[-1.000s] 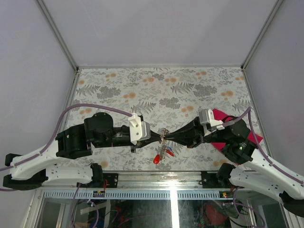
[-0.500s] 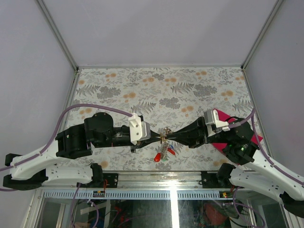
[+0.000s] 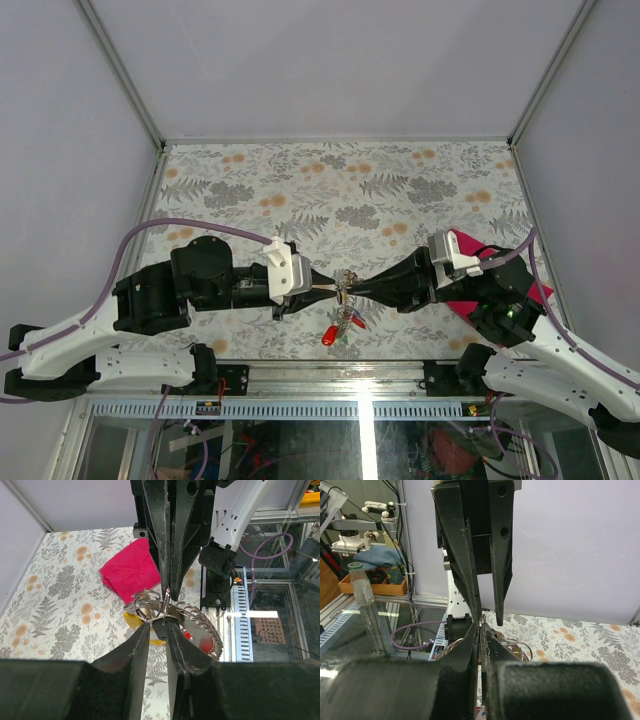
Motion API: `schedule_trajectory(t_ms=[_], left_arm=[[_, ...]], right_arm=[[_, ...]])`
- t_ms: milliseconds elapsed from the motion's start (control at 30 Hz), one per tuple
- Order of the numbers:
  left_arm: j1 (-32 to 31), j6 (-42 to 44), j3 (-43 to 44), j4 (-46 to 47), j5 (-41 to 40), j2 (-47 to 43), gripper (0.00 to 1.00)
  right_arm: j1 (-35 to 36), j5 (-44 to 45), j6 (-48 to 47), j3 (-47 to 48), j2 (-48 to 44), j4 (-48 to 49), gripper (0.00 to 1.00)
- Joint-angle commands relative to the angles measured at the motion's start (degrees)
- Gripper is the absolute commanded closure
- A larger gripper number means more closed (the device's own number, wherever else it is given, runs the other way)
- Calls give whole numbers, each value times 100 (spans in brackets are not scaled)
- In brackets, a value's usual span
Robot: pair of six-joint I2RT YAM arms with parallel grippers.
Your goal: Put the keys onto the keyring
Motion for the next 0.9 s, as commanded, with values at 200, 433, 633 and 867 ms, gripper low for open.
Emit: schedule_trajectory(t_ms=[200,433,633,867], left_arm=[[-13,18,167,362,15,-8,81],[-13,7,139,362,56,5,83],[-14,0,132,362,120,11,94],[-13,-2,116,362,110,-32,100]], right_arm=[[-9,-181,-20,122,2,311,100],[-4,-234,1,113,56,324,100],[-9,-238,33,96,58,363,100],[-4,-137,119,96,-7,561,100]])
